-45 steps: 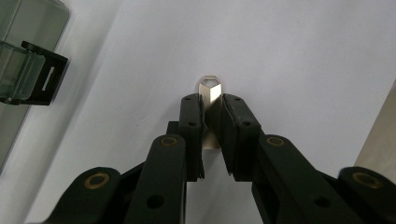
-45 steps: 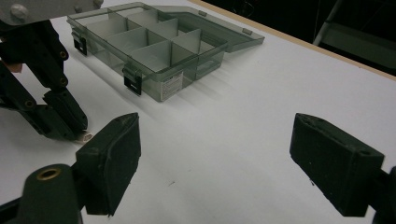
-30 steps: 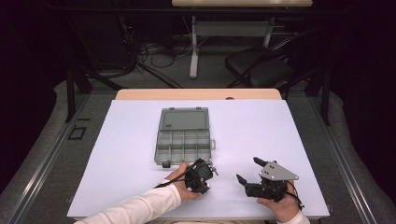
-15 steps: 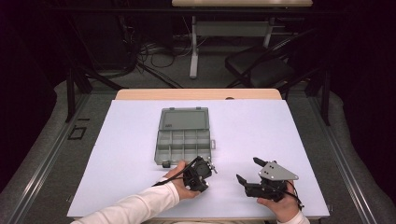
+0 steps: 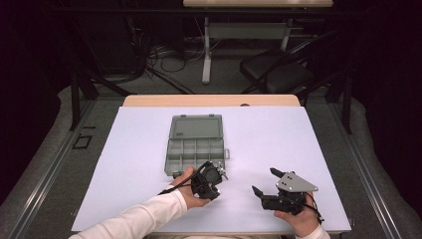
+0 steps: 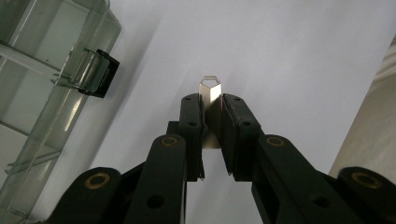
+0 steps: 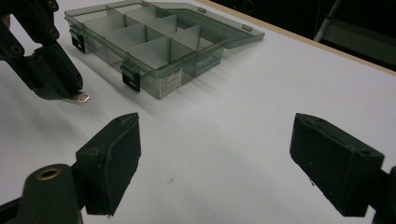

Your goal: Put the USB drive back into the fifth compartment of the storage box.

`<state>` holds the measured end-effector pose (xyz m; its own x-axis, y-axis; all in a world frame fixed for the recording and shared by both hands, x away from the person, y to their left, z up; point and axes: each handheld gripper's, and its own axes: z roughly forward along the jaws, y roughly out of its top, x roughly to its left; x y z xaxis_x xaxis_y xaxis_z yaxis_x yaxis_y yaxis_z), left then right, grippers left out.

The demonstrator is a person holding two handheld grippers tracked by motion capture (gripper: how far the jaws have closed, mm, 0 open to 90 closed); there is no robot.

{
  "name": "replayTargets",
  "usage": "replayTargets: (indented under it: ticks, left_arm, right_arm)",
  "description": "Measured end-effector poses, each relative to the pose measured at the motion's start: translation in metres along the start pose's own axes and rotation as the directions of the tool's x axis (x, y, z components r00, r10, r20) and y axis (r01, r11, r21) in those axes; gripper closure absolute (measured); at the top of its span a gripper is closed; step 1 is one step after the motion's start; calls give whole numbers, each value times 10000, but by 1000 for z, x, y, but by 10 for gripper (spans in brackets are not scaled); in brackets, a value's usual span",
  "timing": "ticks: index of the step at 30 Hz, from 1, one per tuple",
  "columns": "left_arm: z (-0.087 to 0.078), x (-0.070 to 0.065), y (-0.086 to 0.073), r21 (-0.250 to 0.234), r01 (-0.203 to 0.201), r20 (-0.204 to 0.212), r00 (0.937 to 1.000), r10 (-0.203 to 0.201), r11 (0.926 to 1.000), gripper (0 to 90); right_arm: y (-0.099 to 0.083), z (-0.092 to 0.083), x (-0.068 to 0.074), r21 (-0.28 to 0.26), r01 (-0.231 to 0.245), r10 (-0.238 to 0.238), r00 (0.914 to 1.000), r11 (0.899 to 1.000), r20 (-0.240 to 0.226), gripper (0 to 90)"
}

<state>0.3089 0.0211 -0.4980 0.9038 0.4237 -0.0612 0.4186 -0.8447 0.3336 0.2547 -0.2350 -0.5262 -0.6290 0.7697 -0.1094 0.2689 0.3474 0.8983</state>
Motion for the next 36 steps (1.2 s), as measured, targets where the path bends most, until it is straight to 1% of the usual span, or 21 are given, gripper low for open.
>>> replayTargets:
  ticks: [4, 9, 17, 25, 29, 36]
  left_arm:
    - [-4, 2, -1, 27, -29, -26, 10000, 29, 10000, 791]
    - [-12, 4, -2, -87, -23, -98, 9999, 22, 10000, 791]
    - [-22, 11, -4, -254, 142, -144, 9998, -146, 9996, 791]
    - [-30, 14, -4, -244, 176, -215, 9996, -181, 9995, 791]
    - [-34, 15, -4, -241, 248, -182, 9995, -253, 9994, 791]
    - [-41, 18, -6, -202, 303, -298, 9991, -309, 9993, 791]
  right_arm:
    - [0, 0, -1, -7, -10, 10, 10000, 10000, 32, 163]
    - [-1, 0, -1, 13, -38, 38, 10000, 10000, 49, 163]
    - [-1, 1, 1, 68, 6, -7, 10000, 10000, 55, 164]
    - [-1, -1, 2, 73, 21, -22, 9999, 10000, 99, 163]
    - [-2, -1, 1, 62, 43, -44, 9999, 10000, 125, 164]
    - [-1, -1, 3, 117, 101, -102, 9999, 9999, 103, 164]
